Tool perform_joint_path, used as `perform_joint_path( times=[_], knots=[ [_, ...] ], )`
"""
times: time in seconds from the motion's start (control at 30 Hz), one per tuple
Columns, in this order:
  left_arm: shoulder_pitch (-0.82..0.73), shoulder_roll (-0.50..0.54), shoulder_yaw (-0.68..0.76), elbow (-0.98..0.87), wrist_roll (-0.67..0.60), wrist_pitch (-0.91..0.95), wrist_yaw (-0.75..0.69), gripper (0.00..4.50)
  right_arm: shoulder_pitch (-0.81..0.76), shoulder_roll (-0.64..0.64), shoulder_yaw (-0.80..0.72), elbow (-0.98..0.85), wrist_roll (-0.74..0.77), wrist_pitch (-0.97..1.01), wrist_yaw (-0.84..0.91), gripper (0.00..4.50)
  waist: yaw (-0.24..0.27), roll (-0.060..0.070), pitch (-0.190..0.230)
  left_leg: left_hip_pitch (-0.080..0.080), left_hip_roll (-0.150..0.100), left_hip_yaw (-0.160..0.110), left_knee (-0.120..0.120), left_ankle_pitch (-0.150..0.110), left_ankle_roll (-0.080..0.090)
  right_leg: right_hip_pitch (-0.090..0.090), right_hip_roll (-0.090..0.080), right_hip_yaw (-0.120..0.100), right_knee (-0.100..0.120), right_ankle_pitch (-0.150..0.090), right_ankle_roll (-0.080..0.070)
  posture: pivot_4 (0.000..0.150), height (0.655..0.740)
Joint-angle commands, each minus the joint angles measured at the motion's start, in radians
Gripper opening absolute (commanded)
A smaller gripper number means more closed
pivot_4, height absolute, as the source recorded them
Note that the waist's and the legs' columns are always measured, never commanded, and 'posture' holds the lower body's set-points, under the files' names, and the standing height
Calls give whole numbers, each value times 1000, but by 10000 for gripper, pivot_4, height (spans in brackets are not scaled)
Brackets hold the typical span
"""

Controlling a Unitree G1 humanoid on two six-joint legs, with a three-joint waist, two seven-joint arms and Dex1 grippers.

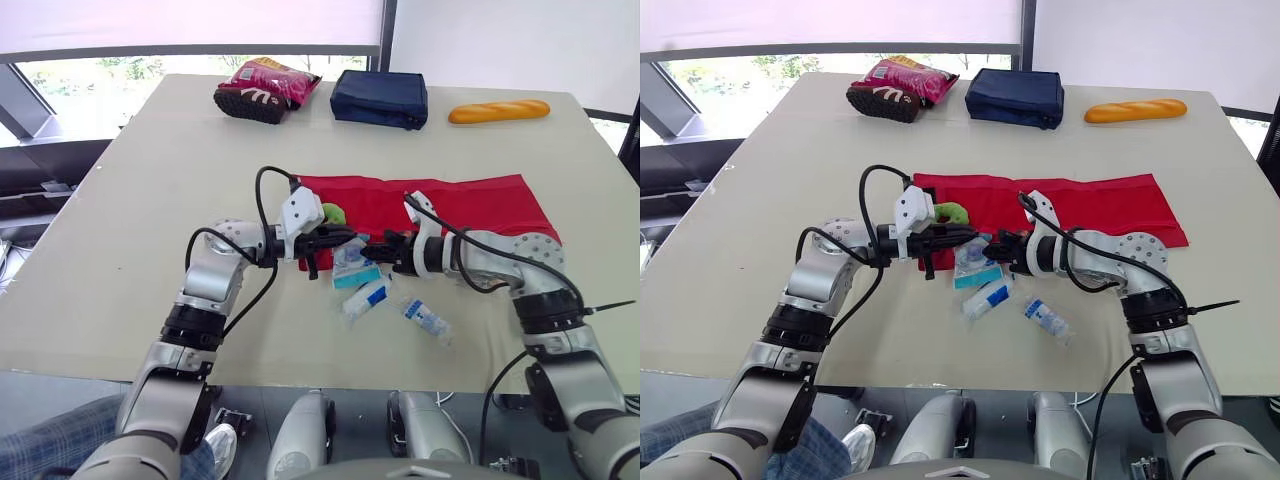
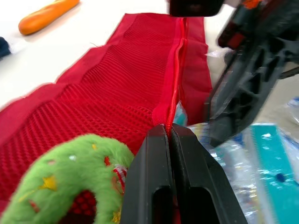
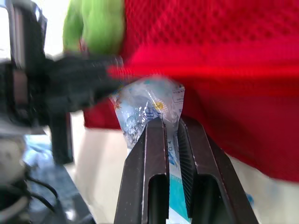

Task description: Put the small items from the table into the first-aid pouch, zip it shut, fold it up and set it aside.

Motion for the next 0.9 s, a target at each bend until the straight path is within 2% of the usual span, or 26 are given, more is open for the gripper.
perform_joint_path(
  times=[0.03,0.2,0.53,0.73,0.9],
  knots=[
    [8,1,-3,-60,-31,15,-12,1522,-26,55,-83,-17,7,-85,-31,0,1,0,0,0,0,0,0,0,0,0,0,0,0,0,0,1500,7164],
    [21,5,3,-69,-28,31,-9,1522,-1,174,-166,-32,-37,-218,-75,0,0,0,0,0,0,0,0,0,0,0,0,0,0,0,0,1500,7164],
    [18,-15,23,-72,-58,99,9,1522,59,333,-261,-140,-112,-386,-100,0,-3,1,0,0,0,-1,0,0,0,0,0,0,0,0,0,1500,7164],
    [-6,-54,45,-66,-108,187,39,1522,101,416,-259,-209,-186,-460,-82,0,-6,1,1,0,0,-1,0,0,0,0,1,-1,0,0,0,1500,7164],
    [-27,-84,65,-62,-144,252,74,1522,170,444,-203,-277,-251,-438,-59,0,-7,1,1,0,0,-1,0,0,0,0,1,-1,0,0,0,1500,7164]
  ],
)
